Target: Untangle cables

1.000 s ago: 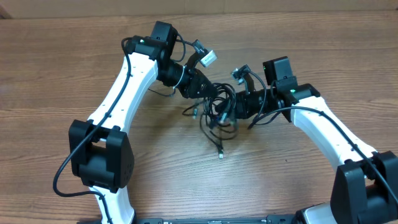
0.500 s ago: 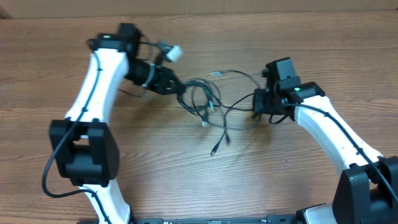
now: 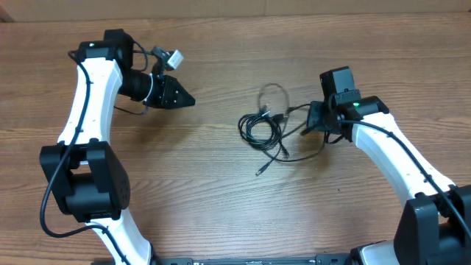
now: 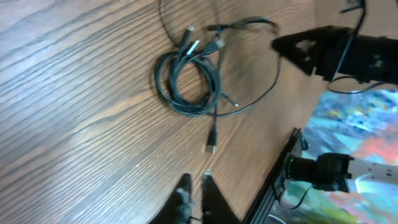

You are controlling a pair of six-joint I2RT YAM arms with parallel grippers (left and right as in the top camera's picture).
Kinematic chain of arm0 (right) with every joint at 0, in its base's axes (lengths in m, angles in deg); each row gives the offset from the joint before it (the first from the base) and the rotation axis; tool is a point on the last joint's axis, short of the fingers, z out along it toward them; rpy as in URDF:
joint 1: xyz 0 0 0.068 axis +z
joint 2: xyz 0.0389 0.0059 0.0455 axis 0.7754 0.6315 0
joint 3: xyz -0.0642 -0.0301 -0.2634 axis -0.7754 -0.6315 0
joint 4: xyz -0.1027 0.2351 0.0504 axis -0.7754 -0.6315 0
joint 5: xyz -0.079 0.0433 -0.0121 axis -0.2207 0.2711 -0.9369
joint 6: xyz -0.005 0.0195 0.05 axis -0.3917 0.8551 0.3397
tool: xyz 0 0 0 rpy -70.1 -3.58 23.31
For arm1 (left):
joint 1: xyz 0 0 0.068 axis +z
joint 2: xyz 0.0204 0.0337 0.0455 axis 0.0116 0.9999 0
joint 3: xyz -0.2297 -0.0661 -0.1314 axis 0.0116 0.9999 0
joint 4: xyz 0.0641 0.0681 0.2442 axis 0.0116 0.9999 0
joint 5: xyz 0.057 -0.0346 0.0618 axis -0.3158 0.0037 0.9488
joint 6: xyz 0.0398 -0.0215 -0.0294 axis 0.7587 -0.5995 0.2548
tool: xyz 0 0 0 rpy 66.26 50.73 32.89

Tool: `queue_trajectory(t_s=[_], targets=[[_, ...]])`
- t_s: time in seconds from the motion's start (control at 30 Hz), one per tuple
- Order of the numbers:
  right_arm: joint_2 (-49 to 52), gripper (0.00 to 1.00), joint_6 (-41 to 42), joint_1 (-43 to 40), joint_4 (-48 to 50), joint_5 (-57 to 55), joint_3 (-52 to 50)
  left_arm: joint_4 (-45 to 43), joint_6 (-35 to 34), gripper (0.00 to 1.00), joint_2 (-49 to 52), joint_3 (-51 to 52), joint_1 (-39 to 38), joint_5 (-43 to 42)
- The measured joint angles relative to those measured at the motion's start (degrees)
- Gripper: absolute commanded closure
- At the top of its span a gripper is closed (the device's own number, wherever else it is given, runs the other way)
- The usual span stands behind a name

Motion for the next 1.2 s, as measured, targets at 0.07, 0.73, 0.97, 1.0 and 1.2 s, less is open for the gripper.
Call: queue_trajectory(t_s=[0.07,0.73,0.97,1.0,1.2], targets=[[0.0,0.38,-2.8,0.0,0.5,5.3,0.0,-0.3,0.0,0.93,-0.1,0.0,-1.3,-0.9],[0.0,0.30,-3.0,-2.3,-8.4,5.8,3.1,-20.7,-21.5,0.51,-0.4,0.4,-25.0,30.9],[-0.3,0.28,-2.2,-4.2,-15.6,3.4,12.5,-26.5,-31.4,0.48,-0.5,6.6,-27.4,38.0],[-0.4,0.28,-2.1,-4.2,-15.9,3.4,13.2,-27.5,-32.0,0.50,-0.5,7.6,-27.4,38.1],[-0.9,0.28,-1.9,-4.2,-17.0,3.4,14.6,-31.7,-36.6,0.59,-0.5,13.2,-27.4,38.2]])
